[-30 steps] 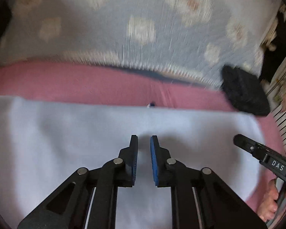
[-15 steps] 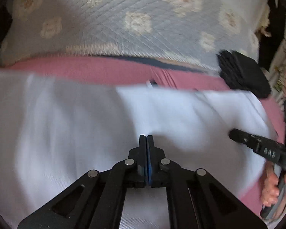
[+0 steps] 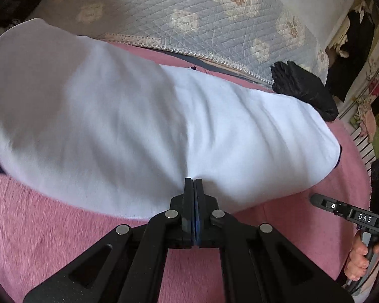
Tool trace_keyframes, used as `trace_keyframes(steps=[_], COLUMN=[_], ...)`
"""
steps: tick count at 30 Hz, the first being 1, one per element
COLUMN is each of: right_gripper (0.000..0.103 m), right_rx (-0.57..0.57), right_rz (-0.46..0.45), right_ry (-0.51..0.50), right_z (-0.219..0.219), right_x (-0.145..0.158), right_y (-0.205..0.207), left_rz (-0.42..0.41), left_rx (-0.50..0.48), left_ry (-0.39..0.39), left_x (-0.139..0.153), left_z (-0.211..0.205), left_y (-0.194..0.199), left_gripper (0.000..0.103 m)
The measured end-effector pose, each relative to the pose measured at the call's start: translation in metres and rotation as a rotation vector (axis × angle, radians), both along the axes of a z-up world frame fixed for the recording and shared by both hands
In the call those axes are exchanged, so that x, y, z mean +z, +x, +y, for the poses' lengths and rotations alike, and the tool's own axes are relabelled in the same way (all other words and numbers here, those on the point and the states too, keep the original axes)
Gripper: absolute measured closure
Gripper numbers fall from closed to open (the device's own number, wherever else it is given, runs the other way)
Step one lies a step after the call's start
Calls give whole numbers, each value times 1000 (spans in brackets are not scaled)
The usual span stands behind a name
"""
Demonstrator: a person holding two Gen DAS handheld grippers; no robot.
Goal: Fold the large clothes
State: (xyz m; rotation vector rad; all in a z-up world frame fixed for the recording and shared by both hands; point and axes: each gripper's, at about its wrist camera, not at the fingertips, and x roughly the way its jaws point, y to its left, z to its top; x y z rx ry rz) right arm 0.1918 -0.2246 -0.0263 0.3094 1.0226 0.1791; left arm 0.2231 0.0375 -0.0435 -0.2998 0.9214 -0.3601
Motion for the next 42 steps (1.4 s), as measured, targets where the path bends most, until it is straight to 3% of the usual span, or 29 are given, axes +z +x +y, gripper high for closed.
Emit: trace_keyframes(steps=[4,9,11,13,15,17,18,22,24,27,31,33,34,37,39,42], right_gripper=[103,99,99,96,78,39,39,39,39,39,40,41,45,78,83,86], right_rx=[-81,-216,-211,-230,-285,-339,-372,-559,-638,-592,-648,-691,-692,-658,-624,-552], right_rz=[-117,-199,-194,-208,-229,-229,-225,-198,-213,-226,-261,-268,-277,-248,-269,-394], right_ry=[-82,106,196,207,157,137,146,169,207,290,157,166,148,115,47,-80], right_z=[-15,-60,-70,-76,-81,-91,-98,-132,-146,-150,-148,-149,-146,-136,-127,-99], right_x=[14,28,32,37,39,36,31,14,12,8,1,-8,-6,-3,8,40], right_y=[-20,-31,-28,-27,-26,-23,-20,-9,-8,9,22,23,23,28,30,21], left_rz=[-55,-70,-89,-119,-196,-269,-297,-334,-301,-275,-237,-220,-222,-233,-236,-245], left_rx=[-27,-16,-22,-22,-20,-3,8,78,87,97,95,95,97,101,103,122], left_ry=[26,26,38,47,76,121,132,133,109,70,53,39,35,29,26,10], left_x=[2,1,4,12,27,41,45,38,27,21,14,11,12,13,12,13], left_z=[1,3,1,0,3,6,8,22,27,34,37,38,38,38,38,43], left_y=[-13,-15,-18,-23,-34,-38,-38,-25,-16,-11,-7,-6,-7,-10,-10,-12], left_gripper=[101,100,100,97,89,74,68,65,65,65,62,62,61,57,57,57])
